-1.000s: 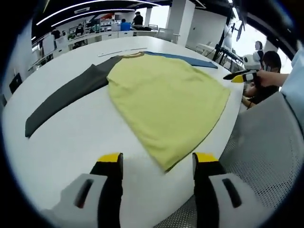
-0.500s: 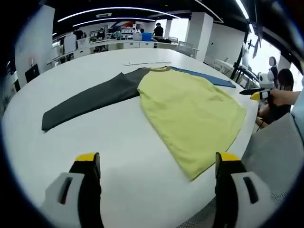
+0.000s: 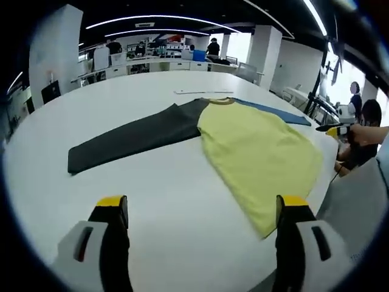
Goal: Fold the garment on the visible template until the final outline fits inside the template.
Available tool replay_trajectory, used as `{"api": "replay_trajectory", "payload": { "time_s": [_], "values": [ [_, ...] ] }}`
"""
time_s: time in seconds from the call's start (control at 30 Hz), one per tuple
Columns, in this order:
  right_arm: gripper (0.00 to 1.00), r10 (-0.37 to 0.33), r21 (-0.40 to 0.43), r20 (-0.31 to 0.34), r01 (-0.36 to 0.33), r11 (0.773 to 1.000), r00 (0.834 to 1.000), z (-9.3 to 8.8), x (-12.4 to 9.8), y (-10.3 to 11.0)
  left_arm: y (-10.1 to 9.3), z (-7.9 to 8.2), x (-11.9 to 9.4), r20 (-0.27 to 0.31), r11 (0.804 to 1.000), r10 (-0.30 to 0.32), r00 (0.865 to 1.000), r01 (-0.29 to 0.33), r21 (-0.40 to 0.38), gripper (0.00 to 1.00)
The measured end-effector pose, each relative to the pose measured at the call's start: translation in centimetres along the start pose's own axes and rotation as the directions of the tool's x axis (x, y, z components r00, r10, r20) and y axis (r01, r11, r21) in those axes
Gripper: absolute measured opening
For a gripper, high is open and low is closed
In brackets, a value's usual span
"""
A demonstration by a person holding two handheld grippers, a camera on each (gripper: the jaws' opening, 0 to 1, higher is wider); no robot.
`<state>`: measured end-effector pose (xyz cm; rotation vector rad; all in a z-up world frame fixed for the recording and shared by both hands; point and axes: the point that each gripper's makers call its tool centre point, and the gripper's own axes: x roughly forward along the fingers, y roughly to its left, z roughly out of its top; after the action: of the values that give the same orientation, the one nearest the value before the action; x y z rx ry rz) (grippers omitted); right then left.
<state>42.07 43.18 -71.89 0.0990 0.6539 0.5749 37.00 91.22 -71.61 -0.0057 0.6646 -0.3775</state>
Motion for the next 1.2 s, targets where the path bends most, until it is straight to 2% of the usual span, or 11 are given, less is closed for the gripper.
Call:
{"api": "replay_trajectory", "payload": {
  "time_s": [0.13, 0.33, 0.37, 0.47, 0.57, 0.6, 0.67, 0.77, 0.97, 1.13, 1.2],
  "values": [
    [0.98, -0.033, 0.019, 0.021, 0.033, 0.999, 0.999, 0.8, -0.2, -1.9, 0.4, 0.9, 0.0, 0.032, 0.999, 0.0, 0.999, 0.001, -0.039, 0.98],
    [0.92, -0.1, 0.06, 0.049, 0.097, 0.993, 0.994, 1.7, -0.3, -5.0, 0.9, 2.1, 0.1, 0.05, 1.0, 0.006, 0.999, -0.005, -0.017, 0.97],
    [0.9, -0.114, 0.079, 0.061, 0.109, 0.991, 0.992, 1.9, -0.4, -5.7, 1.0, 2.4, 0.0, 0.056, 1.0, 0.006, 0.998, -0.005, -0.018, 0.96],
    [0.87, -0.14, 0.234, 0.145, 0.104, 0.967, 0.98, 2.8, -0.7, -6.9, 1.6, 2.8, 0.0, 0.08, 0.999, 0.014, 0.997, -0.01, -0.044, 0.96],
    [0.82, -0.215, 0.241, 0.162, 0.172, 0.955, 0.963, 2.9, -1.2, -9.0, 1.9, 2.8, -0.1, 0.092, 0.997, 0.025, 0.995, -0.019, -0.072, 0.95],
    [0.8, -0.234, 0.271, 0.133, 0.191, 0.943, 0.963, 2.4, -1.3, -9.6, 1.9, 2.8, -0.2, 0.096, 0.997, 0.027, 0.995, -0.02, -0.074, 0.94],
    [0.81, -0.244, 0.273, 0.16, 0.195, 0.942, 0.956, 2.8, -1.5, -10.3, 2.1, 2.6, -0.3, 0.088, 0.997, 0.035, 0.995, -0.028, -0.073, 0.93],
    [0.77, -0.288, 0.318, 0.154, 0.229, 0.92, 0.945, 2.7, -1.8, -11.8, 2.9, 2.8, -0.7, 0.099, 0.995, 0.05, 0.994, -0.041, -0.093, 0.94],
    [0.75, -0.309, 0.4, 0.166, 0.222, 0.889, 0.937, 2.8, -1.5, -12.9, 3.7, 2.9, -0.9, 0.103, 0.992, 0.069, 0.992, -0.057, -0.113, 0.95],
    [0.73, -0.35, 0.393, 0.14, 0.272, 0.879, 0.926, 2.3, -1.5, -13.5, 3.9, 2.8, -1.0, 0.097, 0.991, 0.074, 0.993, -0.062, -0.12, 0.93],
    [0.71, -0.375, 0.411, 0.15, 0.288, 0.865, 0.915, 2.5, -1.7, -13.9, 3.8, 2.6, -0.9, 0.096, 0.991, 0.072, 0.993, -0.06, -0.119, 0.92]
  ]
}}
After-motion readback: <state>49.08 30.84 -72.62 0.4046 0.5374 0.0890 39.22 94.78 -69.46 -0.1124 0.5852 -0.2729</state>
